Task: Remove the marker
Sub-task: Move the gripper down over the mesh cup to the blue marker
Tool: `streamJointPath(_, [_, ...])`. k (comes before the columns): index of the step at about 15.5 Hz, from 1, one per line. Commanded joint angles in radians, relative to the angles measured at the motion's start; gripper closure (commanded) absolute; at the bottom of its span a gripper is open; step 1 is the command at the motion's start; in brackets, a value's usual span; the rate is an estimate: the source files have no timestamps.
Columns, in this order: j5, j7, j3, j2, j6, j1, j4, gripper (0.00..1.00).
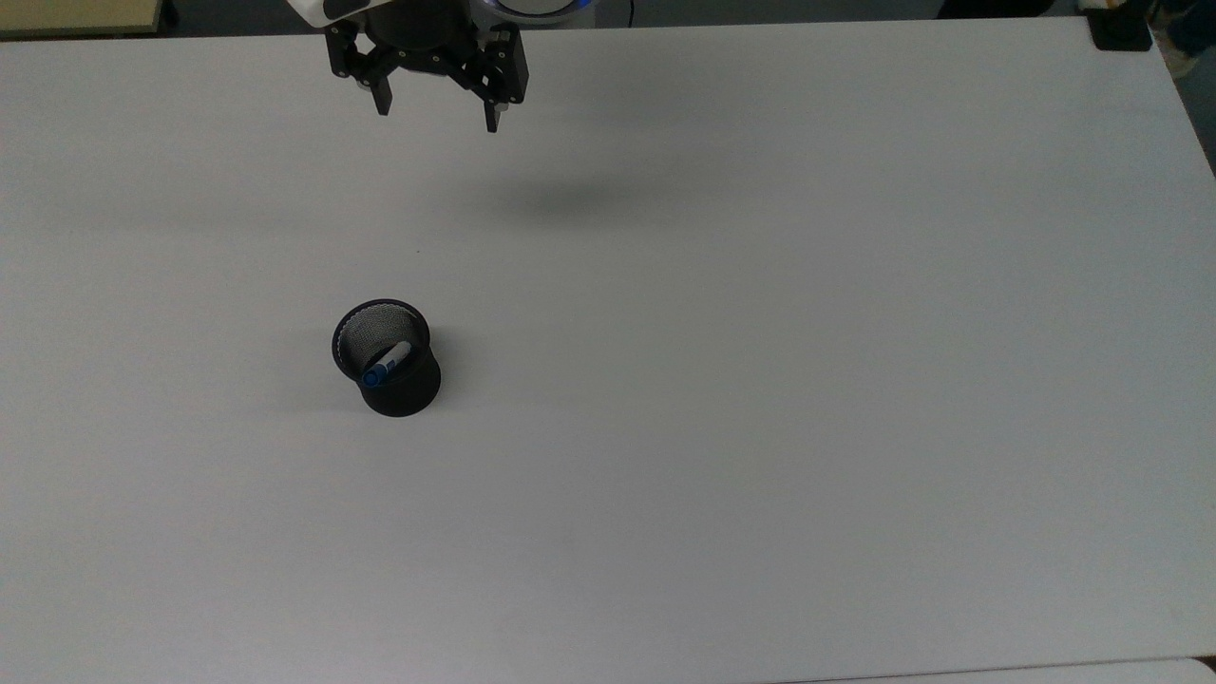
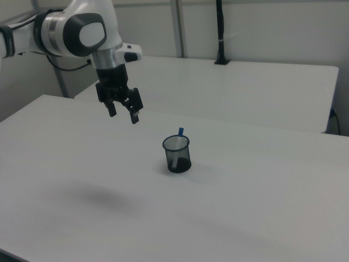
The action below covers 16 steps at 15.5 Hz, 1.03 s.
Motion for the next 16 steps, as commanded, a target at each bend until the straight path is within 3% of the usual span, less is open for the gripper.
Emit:
streamJointPath(1, [0.018, -0.027, -0.016, 0.026, 0.087, -0.024, 0.026, 0.03])
streamJointPath(10, [0.011, -0.028, -0.029, 0.221, 0.379, -0.082, 0.094, 0.10])
streamJointPath(16, [0.010, -0.014, -0.029, 0.388, 0.482, -0.076, 0.218, 0.22])
